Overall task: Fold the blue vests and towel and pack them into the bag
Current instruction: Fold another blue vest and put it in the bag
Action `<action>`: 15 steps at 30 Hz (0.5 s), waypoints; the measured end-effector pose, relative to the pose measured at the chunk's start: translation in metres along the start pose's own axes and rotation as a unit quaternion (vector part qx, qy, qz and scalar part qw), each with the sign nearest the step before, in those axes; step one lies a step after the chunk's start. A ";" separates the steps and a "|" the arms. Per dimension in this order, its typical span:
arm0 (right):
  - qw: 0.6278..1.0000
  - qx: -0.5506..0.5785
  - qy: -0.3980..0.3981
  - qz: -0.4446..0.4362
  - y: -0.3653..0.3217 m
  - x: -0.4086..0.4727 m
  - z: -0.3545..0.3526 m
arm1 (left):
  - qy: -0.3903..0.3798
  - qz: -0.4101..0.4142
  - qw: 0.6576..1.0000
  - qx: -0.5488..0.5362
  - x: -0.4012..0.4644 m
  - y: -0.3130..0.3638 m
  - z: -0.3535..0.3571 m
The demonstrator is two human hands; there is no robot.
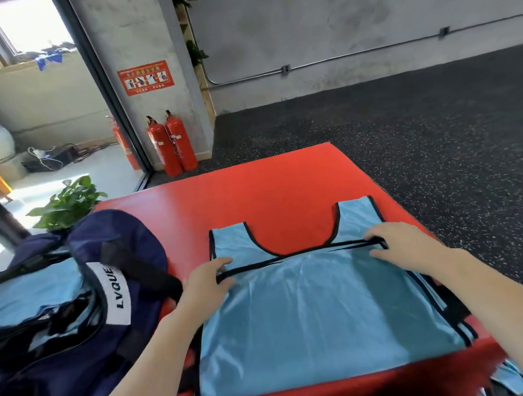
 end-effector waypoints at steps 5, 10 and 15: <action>0.996 0.088 0.009 0.028 0.013 -0.010 -0.001 | -0.005 0.004 1.000 -0.022 -0.012 -0.007 -0.005; 0.992 0.102 0.034 0.067 0.018 -0.019 0.001 | 0.019 -0.002 0.999 -0.039 -0.019 -0.009 -0.006; 0.993 0.059 0.034 0.094 0.011 -0.016 0.003 | 0.030 -0.004 0.999 -0.035 -0.021 -0.010 -0.007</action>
Point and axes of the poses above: each hand's wrist, its own x-axis towards the middle knuckle, its own z-axis out of the palm, y = z × x, the point moved 5 cm from there along x, towards the middle knuckle, and after that the axes turned 12 degrees about -y, right-handed, at the moved point
